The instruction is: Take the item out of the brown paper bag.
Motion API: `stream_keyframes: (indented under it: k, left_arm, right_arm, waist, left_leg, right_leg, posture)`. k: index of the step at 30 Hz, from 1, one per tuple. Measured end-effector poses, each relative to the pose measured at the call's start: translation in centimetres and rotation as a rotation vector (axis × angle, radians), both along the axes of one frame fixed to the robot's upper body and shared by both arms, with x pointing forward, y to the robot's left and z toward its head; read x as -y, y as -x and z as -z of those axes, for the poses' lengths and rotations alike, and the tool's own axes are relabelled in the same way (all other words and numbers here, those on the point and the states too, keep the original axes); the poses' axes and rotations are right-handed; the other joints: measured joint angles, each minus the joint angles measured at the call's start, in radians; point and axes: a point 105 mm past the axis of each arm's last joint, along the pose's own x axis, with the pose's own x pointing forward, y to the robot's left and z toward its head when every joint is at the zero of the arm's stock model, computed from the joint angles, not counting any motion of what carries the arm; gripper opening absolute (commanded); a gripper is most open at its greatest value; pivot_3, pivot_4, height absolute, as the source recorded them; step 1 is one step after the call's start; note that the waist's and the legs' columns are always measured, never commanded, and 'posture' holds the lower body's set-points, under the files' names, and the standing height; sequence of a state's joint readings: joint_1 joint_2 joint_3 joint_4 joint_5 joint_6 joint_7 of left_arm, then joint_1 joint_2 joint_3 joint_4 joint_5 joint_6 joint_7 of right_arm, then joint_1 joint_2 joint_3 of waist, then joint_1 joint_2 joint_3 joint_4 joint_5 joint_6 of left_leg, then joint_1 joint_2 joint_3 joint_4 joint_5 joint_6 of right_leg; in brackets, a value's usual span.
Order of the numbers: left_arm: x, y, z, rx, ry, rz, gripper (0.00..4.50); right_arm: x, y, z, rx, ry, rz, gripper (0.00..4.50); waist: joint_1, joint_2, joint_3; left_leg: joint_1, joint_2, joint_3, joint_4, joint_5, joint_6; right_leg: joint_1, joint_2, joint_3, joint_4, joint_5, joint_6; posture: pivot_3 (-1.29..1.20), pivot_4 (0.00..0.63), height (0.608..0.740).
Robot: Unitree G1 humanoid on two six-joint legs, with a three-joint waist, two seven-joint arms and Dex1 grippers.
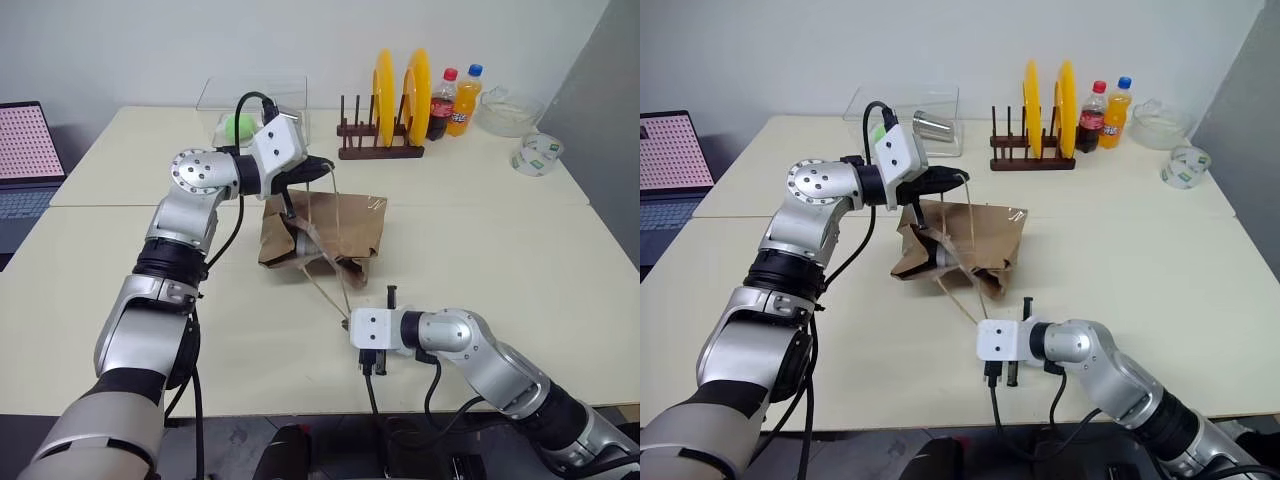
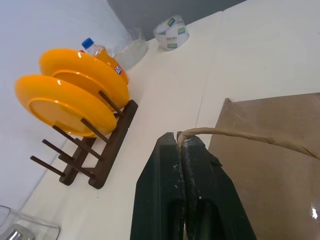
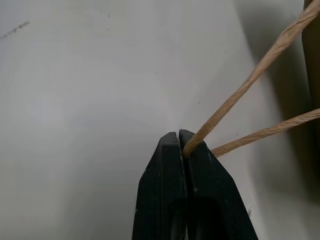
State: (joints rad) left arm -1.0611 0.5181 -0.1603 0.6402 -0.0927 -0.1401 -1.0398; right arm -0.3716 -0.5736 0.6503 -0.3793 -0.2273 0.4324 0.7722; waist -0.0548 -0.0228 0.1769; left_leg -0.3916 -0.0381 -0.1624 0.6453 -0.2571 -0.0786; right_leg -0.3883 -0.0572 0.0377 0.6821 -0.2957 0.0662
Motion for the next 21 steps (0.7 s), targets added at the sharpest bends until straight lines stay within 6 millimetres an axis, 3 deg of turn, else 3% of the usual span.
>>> stream_keyframes:
  k: [3, 8, 15, 19, 21]
  left_arm:
    - [0.0, -0.4, -0.5, 0.001, 0.013, -0.012, 0.0]
    - [-0.4, -0.6, -5.6, 0.116, 0.113, -0.044, 0.0]
    - [-0.4, -0.5, -4.8, 0.062, 0.125, -0.018, 0.0]
    - [-0.3, 0.3, -4.0, 0.003, 0.112, 0.048, 0.0]
    - [-0.4, 1.0, -3.4, -0.042, 0.101, 0.087, 0.0]
  right_arm:
    - [0.2, 0.0, 0.1, 0.012, 0.023, -0.011, 0.03]
    - [0.3, 0.2, 0.1, 0.013, 0.028, -0.027, 0.03]
    - [0.3, 0.1, 0.0, 0.03, 0.018, -0.027, 0.03]
    - [0.2, -0.2, -0.3, 0.016, -0.029, 0.005, 0.93]
    - [0.4, -0.4, -0.5, 0.006, -0.046, 0.03, 1.61]
  waist:
    - [0.0, 0.0, 0.0]
    - [-0.002, -0.001, -0.001]
    - [-0.003, 0.0, -0.001]
    - [-0.004, 0.0, -0.001]
    - [-0.005, 0.0, -0.001]
  left_leg:
    - [0.0, 0.0, 0.0, 0.0, 0.0, 0.0]
    - [0.001, 0.0, 0.0, 0.0, 0.0, 0.0]
    - [0.001, 0.0, 0.001, 0.0, 0.001, -0.001]
    - [0.001, 0.0, 0.001, 0.0, 0.001, -0.001]
    - [0.001, 0.0, 0.001, 0.0, 0.001, -0.001]
  right_leg:
    - [0.0, 0.0, 0.0, 0.0, 0.0, 0.0]
    - [0.0, 0.0, 0.0, -0.001, 0.0, 0.0]
    - [0.001, 0.0, 0.0, 0.0, 0.0, 0.0]
    - [0.0, 0.0, 0.001, 0.0, 0.0, 0.0]
    - [0.0, 0.0, 0.001, 0.0, 0.0, 0.0]
  posture:
    - [0.0, 0.15, 0.74]
    - [0.0, 0.15, 0.74]
    - [0.0, 0.15, 0.74]
    - [0.0, 0.15, 0.74]
    - [0.0, 0.15, 0.74]
